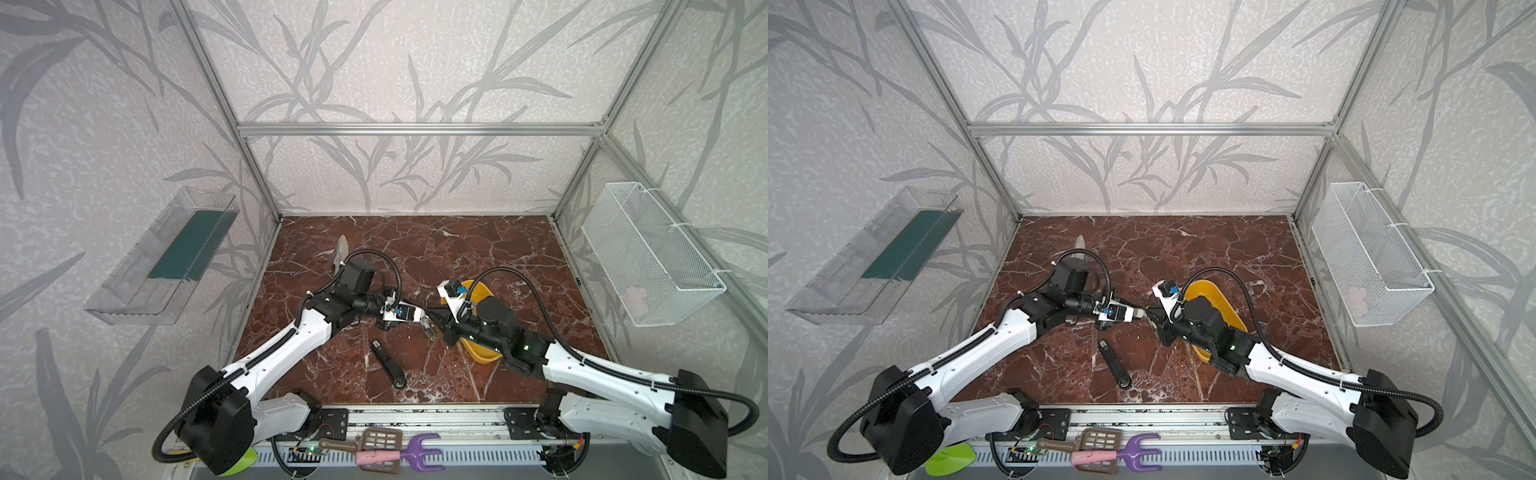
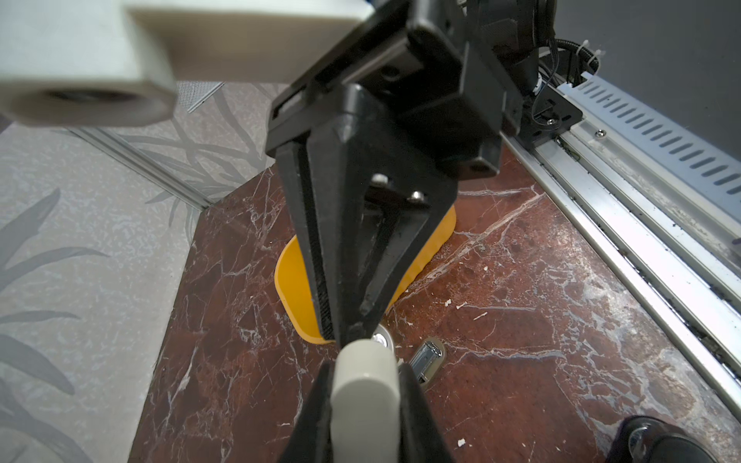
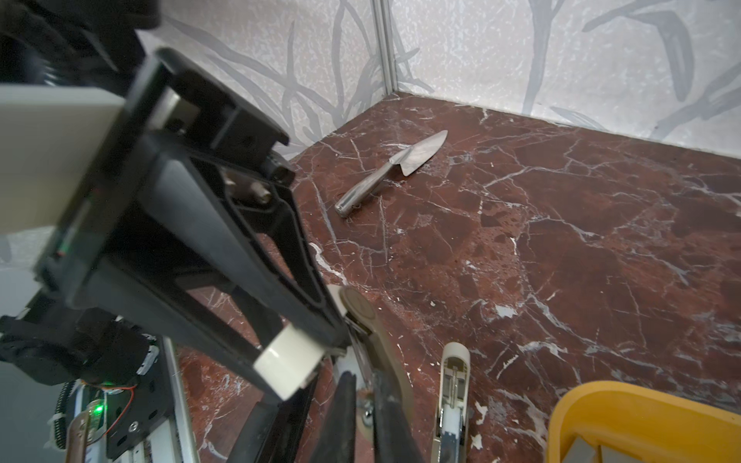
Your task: Load the staples into the stapler
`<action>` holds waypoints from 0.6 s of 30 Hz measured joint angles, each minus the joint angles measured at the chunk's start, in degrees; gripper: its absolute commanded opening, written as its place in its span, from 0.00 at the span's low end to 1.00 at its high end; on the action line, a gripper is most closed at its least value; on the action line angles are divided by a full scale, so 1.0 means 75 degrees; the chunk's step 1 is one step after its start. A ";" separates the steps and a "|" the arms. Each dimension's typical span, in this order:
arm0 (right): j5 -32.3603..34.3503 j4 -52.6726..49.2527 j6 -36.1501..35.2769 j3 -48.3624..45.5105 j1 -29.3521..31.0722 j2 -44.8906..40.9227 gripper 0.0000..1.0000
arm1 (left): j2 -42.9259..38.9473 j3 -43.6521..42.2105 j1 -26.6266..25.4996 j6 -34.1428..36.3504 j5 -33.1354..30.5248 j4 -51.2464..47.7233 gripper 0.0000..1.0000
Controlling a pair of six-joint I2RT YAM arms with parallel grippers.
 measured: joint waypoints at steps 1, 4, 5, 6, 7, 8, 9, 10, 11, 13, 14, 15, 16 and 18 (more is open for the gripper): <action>0.0052 -0.0026 0.0012 0.0009 -0.0006 0.0090 0.12 | -0.0044 -0.0017 0.0003 -0.0114 0.0102 0.0122 0.00; 0.0125 -0.0140 0.0047 0.0012 -0.0032 0.0341 0.12 | -0.0221 -0.0020 -0.0029 -0.0431 0.0571 0.0513 0.00; 0.0096 -0.0187 0.0052 0.0012 -0.0017 0.0391 0.12 | -0.0268 -0.0020 -0.0052 -0.0498 0.0699 0.0720 0.00; 0.0070 -0.0224 0.0061 0.0012 -0.0012 0.0420 0.12 | -0.0300 -0.0020 -0.0073 -0.0574 0.0833 0.0903 0.00; 0.0058 -0.0242 0.0067 0.0012 -0.0006 0.0443 0.12 | -0.0315 -0.0020 -0.0073 -0.0659 0.0938 0.1055 0.00; 0.0032 -0.0251 0.0070 0.0012 0.0012 0.0455 0.12 | -0.0315 -0.0020 -0.0073 -0.0758 0.1058 0.1215 0.00; -0.0009 -0.0251 0.0073 0.0012 0.0017 0.0458 0.11 | -0.0309 -0.0020 -0.0073 -0.0822 0.1172 0.1364 0.00; -0.0047 -0.0251 0.0082 0.0015 0.0017 0.0458 0.11 | -0.0306 -0.0020 -0.0073 -0.0886 0.1244 0.1440 0.00; -0.0082 -0.0248 0.0085 0.0015 0.0017 0.0458 0.11 | -0.0303 -0.0020 -0.0073 -0.0970 0.1311 0.1542 0.00; -0.0128 -0.0248 0.0096 0.0012 0.0017 0.0437 0.12 | -0.0303 -0.0020 -0.0073 -0.1046 0.1370 0.1679 0.00; -0.0122 -0.0239 0.0096 0.0000 0.0017 0.0388 0.13 | -0.0303 -0.0023 -0.0064 -0.1090 0.1370 0.1725 0.00; -0.0099 -0.0207 0.0096 -0.0047 0.0017 0.0300 0.15 | -0.0303 -0.0029 -0.0050 -0.1128 0.1367 0.1775 0.00; -0.0055 -0.0172 0.0090 -0.0105 0.0017 0.0184 0.17 | -0.0303 -0.0035 -0.0006 -0.1157 0.1367 0.1807 0.00; 0.0079 -0.0070 0.0076 -0.0312 0.0017 -0.0201 0.18 | -0.0289 -0.0067 0.0111 -0.1291 0.1413 0.1947 0.00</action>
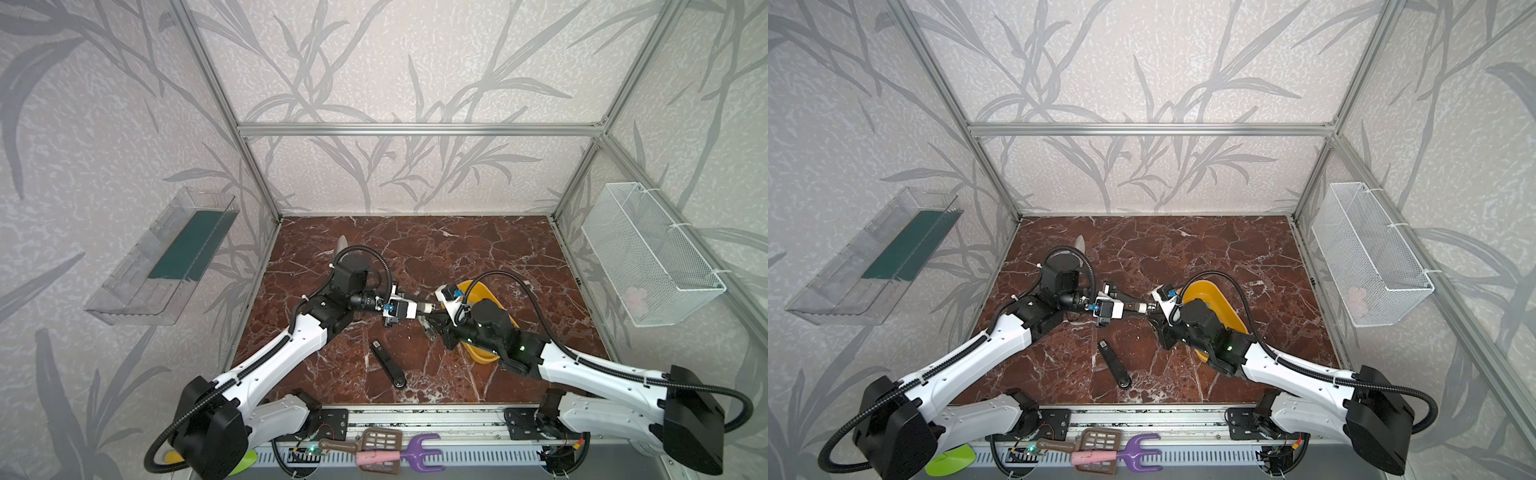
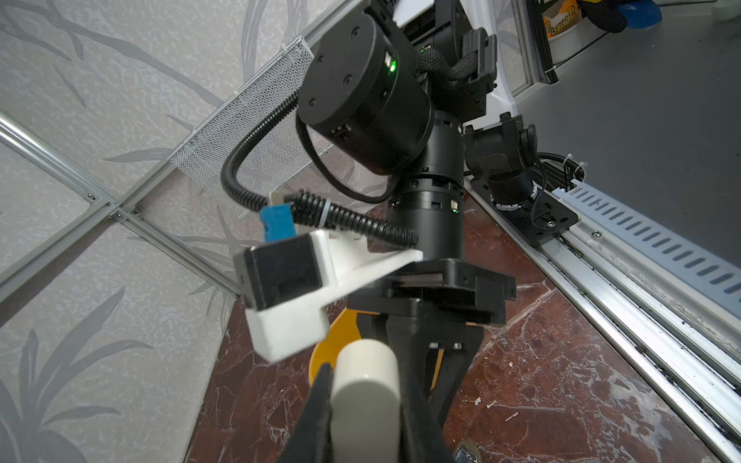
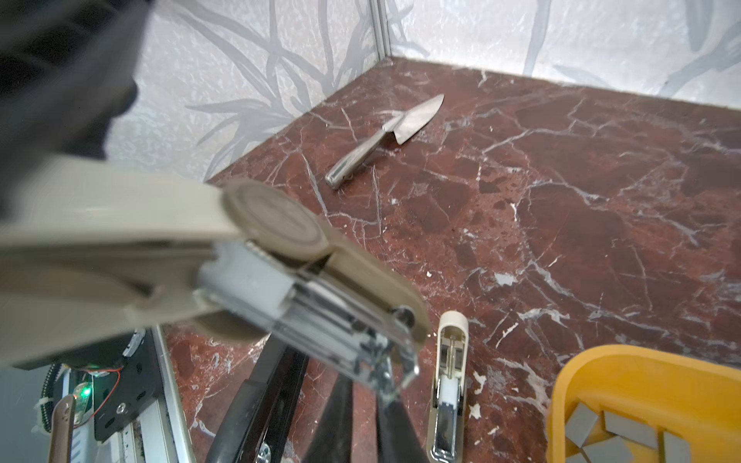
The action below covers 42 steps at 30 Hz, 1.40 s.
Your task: Load the staples into the stapler
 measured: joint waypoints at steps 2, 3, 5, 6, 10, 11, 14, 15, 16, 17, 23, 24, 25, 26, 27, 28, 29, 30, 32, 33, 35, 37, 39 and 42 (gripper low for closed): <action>0.0082 0.0137 -0.0026 -0.0178 0.0000 -0.0329 0.18 | 0.0061 -0.0006 0.0213 -0.0128 0.0044 0.0131 0.00; 0.0082 0.0210 -0.0061 -0.0274 0.0000 -0.0504 0.18 | 0.0096 -0.0006 0.0306 -0.0157 0.0050 0.0172 0.00; 0.0073 0.0361 -0.0157 -0.0440 0.0000 -0.0755 0.23 | 0.0152 -0.0006 0.0446 -0.0172 0.0058 0.0169 0.00; 0.0061 0.0443 -0.0201 -0.0522 0.0000 -0.0874 0.30 | 0.0169 -0.0006 0.0487 -0.0137 0.0079 0.0137 0.00; -0.0041 0.0749 -0.0414 -0.0801 0.0003 -0.1215 0.48 | 0.0239 0.0029 0.0341 0.0187 0.0460 -0.0347 0.00; -0.0108 0.0804 -0.0466 -0.0836 0.0003 -0.1253 0.52 | 0.0312 0.0096 0.0262 0.0280 0.0632 -0.0554 0.00; -0.0376 0.0959 -0.0539 -0.0860 0.0020 -0.1262 0.57 | 0.0618 0.0353 0.0055 0.0399 0.1037 -0.1029 0.00; -0.0466 0.0997 -0.0571 -0.0860 0.0052 -0.1265 0.60 | 0.0705 0.0420 -0.0006 0.0414 0.1128 -0.1142 0.00; -0.0513 0.1020 -0.0621 -0.0860 0.0099 -0.1265 0.62 | 0.0764 0.0466 -0.0061 0.0425 0.1195 -0.1224 0.00; -0.0560 0.1026 -0.0691 -0.0860 0.0160 -0.1265 0.63 | 0.0799 0.0487 -0.0122 0.0437 0.1236 -0.1311 0.00; -0.0676 0.1023 -0.0933 -0.0857 0.0425 -0.1241 0.63 | 0.0804 0.0487 -0.0414 0.0262 0.1355 -0.1358 0.00; -0.0670 0.1020 -0.0976 -0.0851 0.0481 -0.1218 0.63 | 0.0804 0.0487 -0.0449 0.0195 0.1358 -0.1320 0.00; -0.0670 0.1017 -0.1023 -0.0836 0.0533 -0.1183 0.63 | 0.0804 0.0487 -0.0484 0.0140 0.1352 -0.1297 0.00; -0.0638 0.1011 -0.1081 -0.0801 0.0632 -0.1134 0.63 | 0.0804 0.0487 -0.0516 0.0099 0.1343 -0.1274 0.00; -0.0600 0.1005 -0.1142 -0.0764 0.0752 -0.1078 0.63 | 0.0804 0.0487 -0.0551 0.0061 0.1343 -0.1262 0.00; -0.0551 0.1011 -0.1189 -0.0740 0.0839 -0.1037 0.62 | 0.0804 0.0487 -0.0583 0.0006 0.1352 -0.1268 0.00; -0.0487 0.1011 -0.1215 -0.0729 0.0898 -0.1000 0.60 | 0.0799 0.0487 -0.0603 -0.0052 0.1358 -0.1268 0.00; -0.0458 0.1017 -0.1244 -0.0726 0.0924 -0.0965 0.55 | 0.0796 0.0487 -0.0624 -0.0093 0.1361 -0.1259 0.00; -0.0391 0.1014 -0.1291 -0.0720 0.0941 -0.0886 0.44 | 0.0796 0.0487 -0.0659 -0.0181 0.1373 -0.1256 0.00; -0.0341 0.1008 -0.1320 -0.0705 0.0941 -0.0848 0.41 | 0.0796 0.0487 -0.0667 -0.0221 0.1387 -0.1271 0.00; -0.0256 0.0953 -0.1341 -0.0641 0.0938 -0.0807 0.39 | 0.0796 0.0487 -0.0679 -0.0274 0.1405 -0.1271 0.00; -0.0201 0.0921 -0.1393 -0.0624 0.0947 -0.0804 0.37 | 0.0796 0.0487 -0.0679 -0.0347 0.1408 -0.1265 0.00; -0.0178 0.0906 -0.1480 -0.0624 0.0950 -0.0804 0.29 | 0.0796 0.0487 -0.0679 -0.0434 0.1390 -0.1265 0.00; -0.0140 0.0880 -0.1600 -0.0624 0.0970 -0.0807 0.21 | 0.0796 0.0487 -0.0679 -0.0589 0.1408 -0.1297 0.00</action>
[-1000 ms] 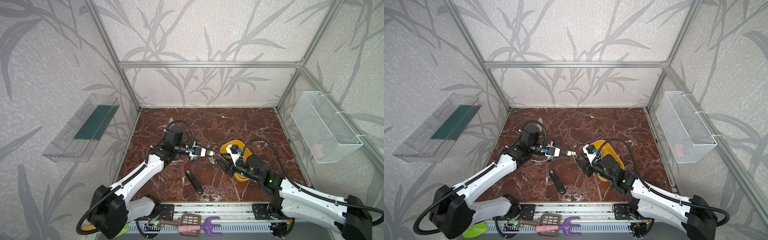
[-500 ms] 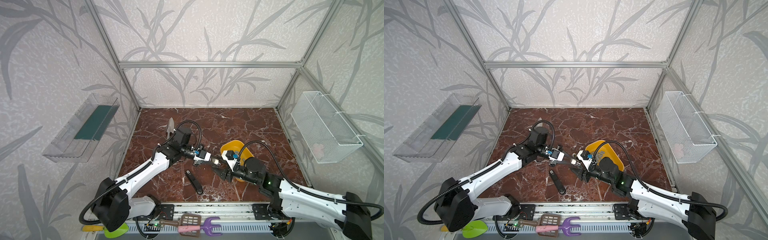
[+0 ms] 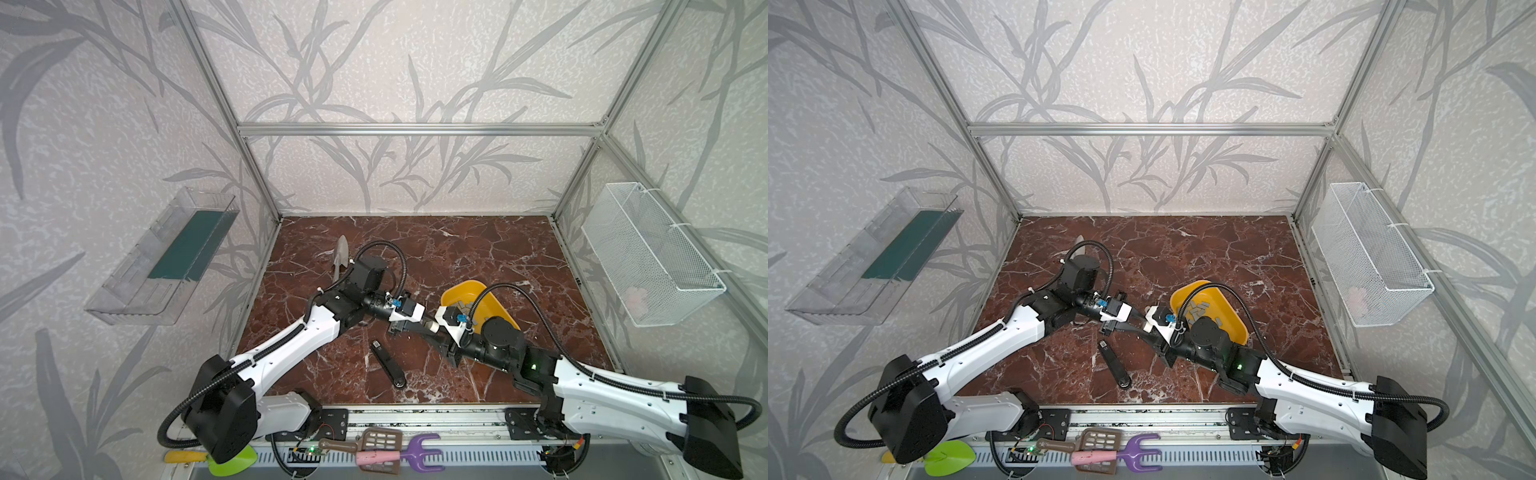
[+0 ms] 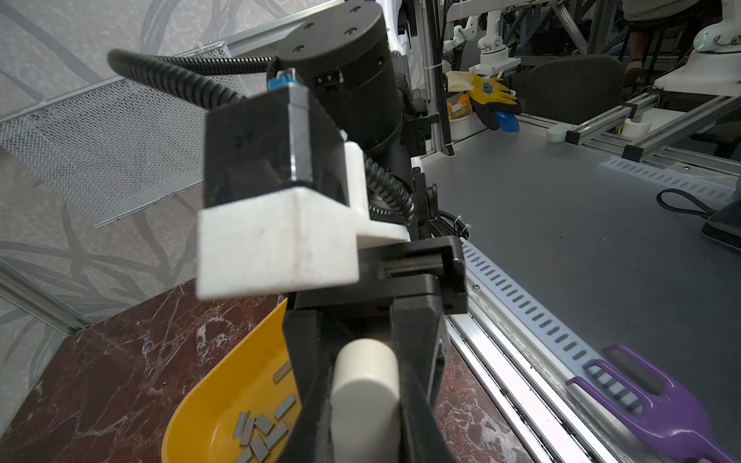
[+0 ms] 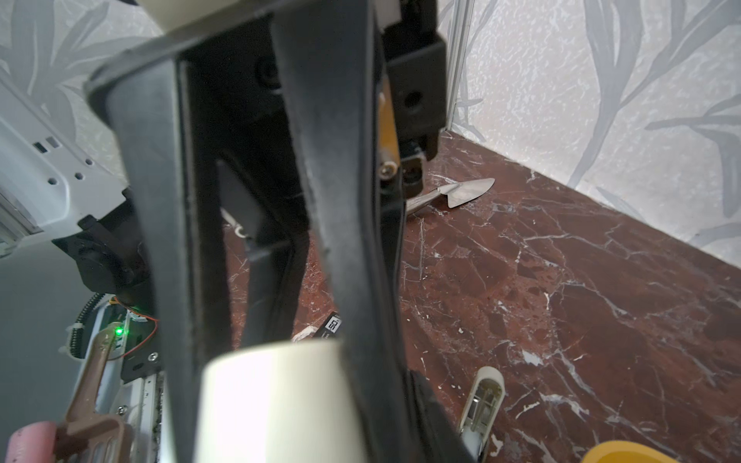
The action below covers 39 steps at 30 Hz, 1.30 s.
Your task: Load the staples into the stapler
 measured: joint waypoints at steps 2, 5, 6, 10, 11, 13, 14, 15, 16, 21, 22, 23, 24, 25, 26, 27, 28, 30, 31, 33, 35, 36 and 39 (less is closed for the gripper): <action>-0.0003 -0.0009 -0.0017 0.0000 0.0009 -0.0003 0.17 | 0.0000 0.0000 0.0000 -0.0023 0.0003 -0.0003 0.04; 0.0061 -0.0038 -0.0044 0.0000 0.0015 -0.0015 0.14 | -0.0017 0.0000 0.0003 -0.0070 -0.0093 0.0006 0.48; 0.0087 -0.0052 0.0032 0.0000 0.0015 -0.0015 0.13 | -0.0050 0.0000 0.0012 -0.0032 -0.0251 0.0087 0.58; 0.0277 -0.0154 0.0274 0.0041 0.0029 0.0041 0.10 | -0.0539 -0.0396 0.0399 -0.0356 -0.1005 0.0968 0.72; 0.0329 -0.0236 0.0347 0.0119 0.0026 0.0122 0.08 | -0.0720 -0.0589 0.0708 -0.0463 -0.1195 0.1335 0.72; 0.0478 -0.0396 0.0493 0.0358 0.0026 0.0391 0.08 | -0.0950 -0.0842 0.1355 -0.0644 -0.1568 0.1839 0.73; 0.0548 -0.0475 0.0562 0.0487 0.0026 0.0551 0.07 | -0.1017 -0.0921 0.1679 -0.0705 -0.1795 0.2049 0.73; 0.0597 -0.0562 0.0615 0.0618 0.0026 0.0705 0.08 | -0.1046 -0.0956 0.2011 -0.0729 -0.2072 0.2221 0.73; 0.0659 -0.0632 0.0670 0.0729 0.0026 0.0860 0.07 | -0.1052 -0.0965 0.2276 -0.0743 -0.2308 0.2355 0.73; 0.0868 -0.1597 0.1105 0.1699 0.0026 0.1935 0.06 | -0.1049 -0.1052 0.3197 -0.0746 -0.3564 0.2955 0.73; 0.0886 -0.1816 0.1195 0.1953 0.0026 0.2192 0.04 | -0.1049 -0.1078 0.3267 -0.0737 -0.3742 0.3022 0.73; 0.0901 -0.2072 0.1288 0.2238 0.0026 0.2483 0.03 | -0.1049 -0.1096 0.3331 -0.0720 -0.3943 0.3072 0.73; 0.0906 -0.2305 0.1364 0.2512 0.0026 0.2757 0.02 | -0.1049 -0.1107 0.3369 -0.0697 -0.4097 0.3110 0.72; 0.0906 -0.2565 0.1434 0.2786 0.0026 0.3045 0.01 | -0.1049 -0.1119 0.3383 -0.0662 -0.4182 0.3139 0.72; 0.0892 -0.2853 0.1492 0.3112 0.0026 0.3398 0.00 | -0.1049 -0.1131 0.3401 -0.0612 -0.4220 0.3147 0.72; 0.0883 -0.3089 0.1533 0.3389 0.0026 0.3710 0.00 | -0.1049 -0.1131 0.3416 -0.0589 -0.4223 0.3156 0.71; 0.0877 -0.3296 0.1585 0.3617 0.0026 0.3981 0.00 | -0.1049 -0.1131 0.3421 -0.0577 -0.4211 0.3159 0.71; 0.0860 -0.3806 0.1655 0.4106 0.0026 0.4610 0.00 | -0.1049 -0.1131 0.3421 -0.0525 -0.4162 0.3182 0.70; 0.0854 -0.4065 0.1658 0.4339 0.0026 0.4893 0.00 | -0.1052 -0.1131 0.3424 -0.0519 -0.4127 0.3179 0.70; 0.0845 -0.4607 0.1626 0.4835 0.0026 0.5493 0.00 | -0.1084 -0.1134 0.3433 -0.0472 -0.4013 0.3182 0.70; 0.0874 -0.5115 0.1556 0.5336 0.0026 0.6079 0.00 | -0.1145 -0.1148 0.3445 -0.0434 -0.3896 0.3191 0.70; 0.0895 -0.5333 0.1507 0.5546 0.0026 0.6333 0.00 | -0.1183 -0.1154 0.3450 -0.0408 -0.3824 0.3191 0.70; 0.0938 -0.5863 0.1378 0.5960 0.0026 0.6866 0.00 | -0.1265 -0.1163 0.3456 -0.0300 -0.3652 0.3177 0.69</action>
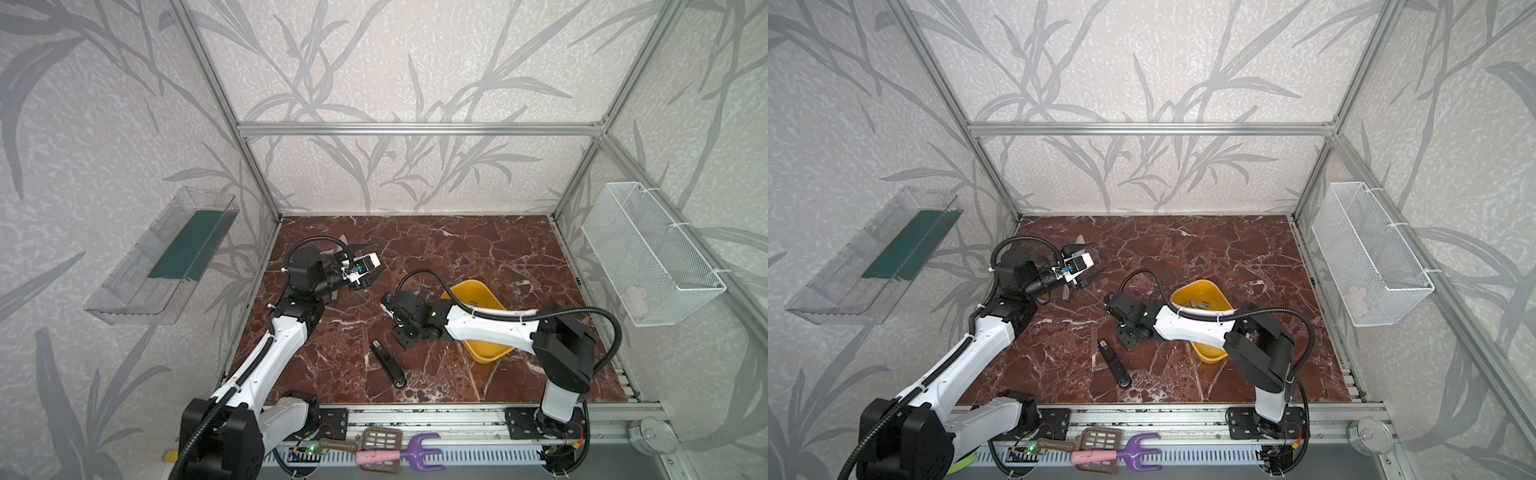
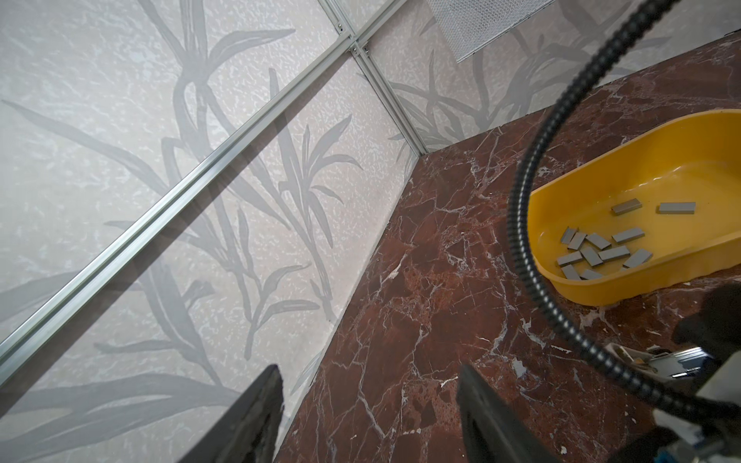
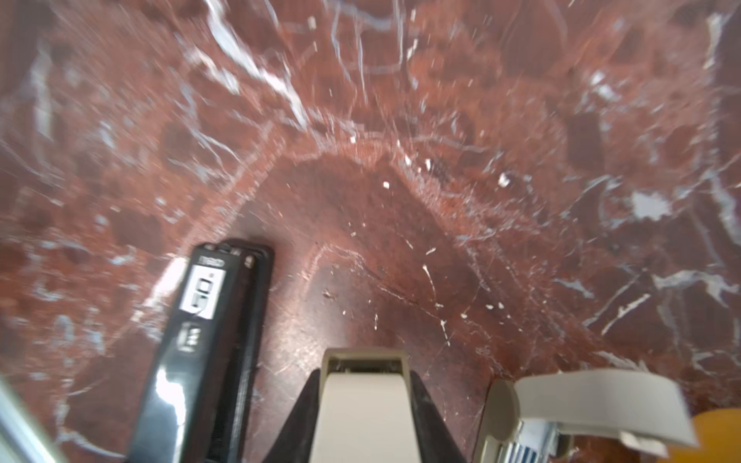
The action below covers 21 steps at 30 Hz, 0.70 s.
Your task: Load the staples into the stapler
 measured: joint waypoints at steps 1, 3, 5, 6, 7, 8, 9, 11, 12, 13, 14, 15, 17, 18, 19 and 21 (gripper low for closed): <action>0.0000 -0.0128 -0.0041 0.0064 0.0000 0.0096 0.00 | -0.0020 -0.0006 -0.0003 0.0038 0.0055 -0.0003 0.69; -0.0006 -0.0399 -0.0149 0.0146 0.0000 0.0245 0.00 | -0.0067 -0.0015 0.0000 0.0076 0.0134 -0.0006 0.69; 0.0000 -0.0688 -0.0236 0.0248 0.0000 0.0338 0.00 | -0.0102 -0.0020 0.0000 0.0111 0.0210 -0.0006 0.69; 0.0012 -0.0845 -0.0283 0.0329 0.0000 0.0391 0.01 | -0.0117 -0.0023 0.0000 0.0128 0.0245 -0.0006 0.68; 0.0029 -0.0959 -0.0315 0.0399 0.0000 0.0434 0.01 | -0.0128 -0.0026 0.0000 0.0143 0.0268 -0.0006 0.67; 0.0038 -0.1061 -0.0347 0.0472 0.0000 0.0487 0.02 | -0.0137 -0.0026 0.0000 0.0163 0.0297 -0.0006 0.67; 0.0023 -0.1134 -0.0376 0.0536 0.0000 0.0542 0.03 | -0.0137 -0.0026 0.0000 0.0178 0.0344 -0.0009 0.66; -0.0052 -0.1209 -0.0452 0.0600 0.0000 0.0638 0.06 | -0.0137 -0.0026 0.0000 0.0213 0.0446 -0.0061 0.66; -0.0093 -0.1236 -0.0484 0.0603 0.0000 0.0676 0.08 | -0.0137 -0.0026 0.0000 0.0245 0.0498 -0.0111 0.67; -0.0128 -0.1262 -0.0510 0.0603 0.0000 0.0699 0.12 | -0.0137 -0.0026 0.0000 0.0271 0.0568 -0.0163 0.67; -0.0143 -0.1276 -0.0542 0.0615 0.0000 0.0708 0.17 | -0.0137 -0.0026 0.0000 0.0306 0.0638 -0.0219 0.67; -0.0157 -0.1303 -0.0562 0.0629 0.0000 0.0708 0.20 | -0.0134 -0.0026 0.0000 0.0326 0.0717 -0.0256 0.67; -0.0216 -0.1346 -0.0600 0.0638 0.0000 0.0711 0.23 | -0.0125 -0.0026 0.0000 0.0358 0.0880 -0.0294 0.67; -0.0268 -0.1361 -0.0615 0.0638 0.0000 0.0720 0.24 | -0.0114 -0.0026 0.0000 0.0361 0.0965 -0.0300 0.67; -0.0294 -0.1367 -0.0624 0.0644 0.0000 0.0723 0.25 | -0.0096 -0.0026 0.0000 0.0358 0.1049 -0.0303 0.67; -0.0353 -0.1376 -0.0644 0.0653 0.0000 0.0729 0.26 | -0.0052 -0.0026 -0.0006 0.0367 0.1192 -0.0329 0.67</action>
